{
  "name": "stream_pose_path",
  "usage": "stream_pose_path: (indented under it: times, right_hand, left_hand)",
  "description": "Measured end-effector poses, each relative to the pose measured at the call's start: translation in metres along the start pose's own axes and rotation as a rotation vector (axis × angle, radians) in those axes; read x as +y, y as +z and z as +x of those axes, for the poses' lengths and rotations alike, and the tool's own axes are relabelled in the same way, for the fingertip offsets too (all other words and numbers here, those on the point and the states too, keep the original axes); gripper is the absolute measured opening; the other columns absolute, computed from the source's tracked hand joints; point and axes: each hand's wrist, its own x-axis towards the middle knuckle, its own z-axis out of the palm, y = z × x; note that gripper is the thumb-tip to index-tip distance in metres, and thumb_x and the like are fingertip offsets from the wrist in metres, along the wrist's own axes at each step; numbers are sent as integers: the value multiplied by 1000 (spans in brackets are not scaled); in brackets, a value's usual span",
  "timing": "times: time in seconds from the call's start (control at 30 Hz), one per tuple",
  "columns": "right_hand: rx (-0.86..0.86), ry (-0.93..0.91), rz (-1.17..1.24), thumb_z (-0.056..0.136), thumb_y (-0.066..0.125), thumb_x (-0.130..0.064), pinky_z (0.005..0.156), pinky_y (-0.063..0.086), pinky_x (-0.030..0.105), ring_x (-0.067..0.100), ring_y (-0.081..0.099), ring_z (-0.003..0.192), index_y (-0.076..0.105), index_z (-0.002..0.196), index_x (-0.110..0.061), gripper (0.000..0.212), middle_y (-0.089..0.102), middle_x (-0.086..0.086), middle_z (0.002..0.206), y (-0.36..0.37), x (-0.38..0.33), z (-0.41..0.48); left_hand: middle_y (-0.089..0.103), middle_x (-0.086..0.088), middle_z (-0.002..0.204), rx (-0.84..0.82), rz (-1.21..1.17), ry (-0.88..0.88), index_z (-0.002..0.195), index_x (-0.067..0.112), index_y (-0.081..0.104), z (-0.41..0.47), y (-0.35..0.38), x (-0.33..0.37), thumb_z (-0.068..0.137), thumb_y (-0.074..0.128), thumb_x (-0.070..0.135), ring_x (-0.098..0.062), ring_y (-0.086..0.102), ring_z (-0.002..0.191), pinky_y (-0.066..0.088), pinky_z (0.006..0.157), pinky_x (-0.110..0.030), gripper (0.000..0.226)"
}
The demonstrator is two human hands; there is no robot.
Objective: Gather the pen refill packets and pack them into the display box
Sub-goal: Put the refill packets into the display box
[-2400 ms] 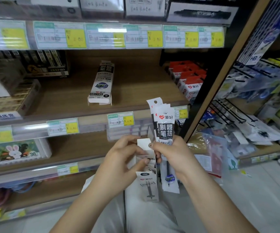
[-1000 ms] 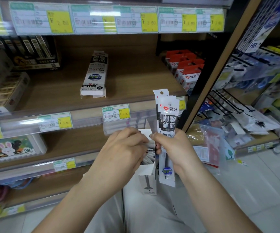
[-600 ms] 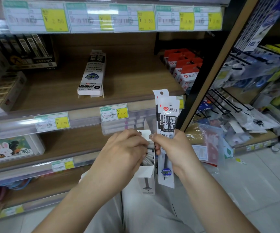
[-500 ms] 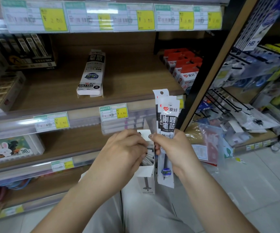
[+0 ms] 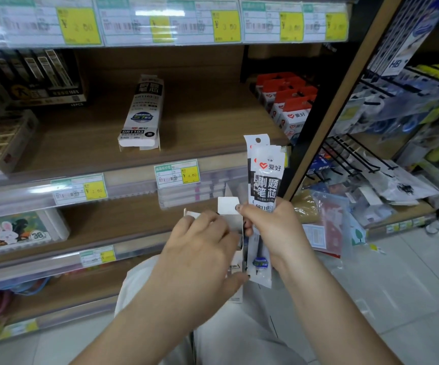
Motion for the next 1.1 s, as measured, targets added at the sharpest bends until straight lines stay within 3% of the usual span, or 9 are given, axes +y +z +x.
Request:
stream_pose_path:
  times: [0.13,0.37,0.47,0.63,0.8,0.9,1.0,1.1]
  right_hand:
    - [-17,6,1,81,62,2,43,39,19,8,44,38,53,56,-13,31,50,-2,44,0,-1,-4]
    - [-10,26,36,81,62,1,48,40,24,11,45,41,56,56,-13,30,52,-1,45,-5,1,-3]
    - [1,12,12,81,63,1,48,39,23,10,45,40,56,57,-13,28,52,-4,43,-8,1,-2]
    - [9,-13,-33,81,66,-2,49,43,24,10,50,44,60,66,-10,18,56,-4,46,-13,-10,0]
    - [197,-260,440,86,60,-11,53,49,20,6,58,49,58,75,-13,12,60,-6,51,-25,-56,-10]
    - [90,-290,730,90,51,-15,56,51,21,7,62,54,56,77,-11,14,62,-6,56,-21,-71,-11]
    - [-17,-191,748,89,50,-16,54,51,20,8,63,55,55,77,-11,14,63,-4,57,-6,-64,-7]
    - [11,-143,647,91,51,-13,56,53,22,10,65,58,60,71,-12,22,65,-2,59,2,-50,-2]
  left_hand:
    - [58,-3,77,73,102,13,75,14,64,2,13,6,50,83,34,-28,59,80,29,74,-36,37]
    - [64,0,73,67,84,11,80,17,58,3,24,7,37,87,19,-26,63,87,31,80,-34,51]
    - [62,3,70,83,50,81,76,19,58,5,29,3,40,84,12,-23,62,81,33,87,-33,44]
    - [55,5,68,96,-28,131,69,19,56,4,29,-2,39,71,1,-22,55,71,30,82,-26,38]
    - [57,6,69,81,-67,147,71,20,60,6,28,-3,37,71,2,-21,56,73,30,83,-25,41]
    - [58,6,70,75,-86,189,72,20,58,9,27,-3,37,68,3,-22,56,73,33,80,-26,40]
    - [57,5,68,63,-91,205,67,20,54,10,23,0,31,69,1,-23,57,72,29,78,-24,44]
    - [53,4,63,71,-76,196,61,19,51,8,21,0,30,69,0,-22,53,67,26,71,-23,40]
